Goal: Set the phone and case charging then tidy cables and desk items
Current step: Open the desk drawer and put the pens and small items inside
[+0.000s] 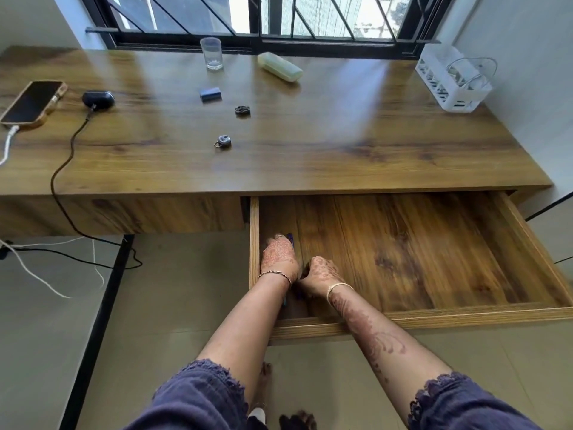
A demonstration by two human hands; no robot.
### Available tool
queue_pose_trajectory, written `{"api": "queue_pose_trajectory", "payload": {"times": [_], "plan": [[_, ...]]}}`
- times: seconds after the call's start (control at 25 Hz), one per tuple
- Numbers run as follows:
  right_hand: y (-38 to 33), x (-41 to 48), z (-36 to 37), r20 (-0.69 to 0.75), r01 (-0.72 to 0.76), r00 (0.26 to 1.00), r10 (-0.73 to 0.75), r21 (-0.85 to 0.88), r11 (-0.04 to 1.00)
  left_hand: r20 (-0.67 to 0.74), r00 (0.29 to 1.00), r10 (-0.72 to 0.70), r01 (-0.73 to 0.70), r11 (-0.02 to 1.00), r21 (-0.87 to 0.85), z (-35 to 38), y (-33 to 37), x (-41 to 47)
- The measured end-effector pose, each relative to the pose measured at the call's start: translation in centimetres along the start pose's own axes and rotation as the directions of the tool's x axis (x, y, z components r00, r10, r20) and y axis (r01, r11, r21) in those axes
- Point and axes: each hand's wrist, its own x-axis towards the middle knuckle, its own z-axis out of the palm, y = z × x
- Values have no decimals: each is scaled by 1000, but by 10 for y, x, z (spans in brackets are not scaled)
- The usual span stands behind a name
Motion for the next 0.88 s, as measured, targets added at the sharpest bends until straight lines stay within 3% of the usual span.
{"api": "queue_pose_trajectory", "payload": {"times": [0.24,0.56,0.72,0.88], "plan": [[8,-6,3,-19,-14,1000,14,12,1000,-32,999,4,-4,1000,14,-1,2,-2],[18,-13,-5,-98,10,995,-2,82,997,-121,993,-9,-7,991,-137,-16,4,-15],[9,-30,-28,-224,89,973,-64,102,991,-199,980,2,-59,959,-279,-39,2,-24],[-27,-42,-53,-446,219,876,-185,24,976,-354,935,2,-129,933,-337,-68,-9,-29]]}}
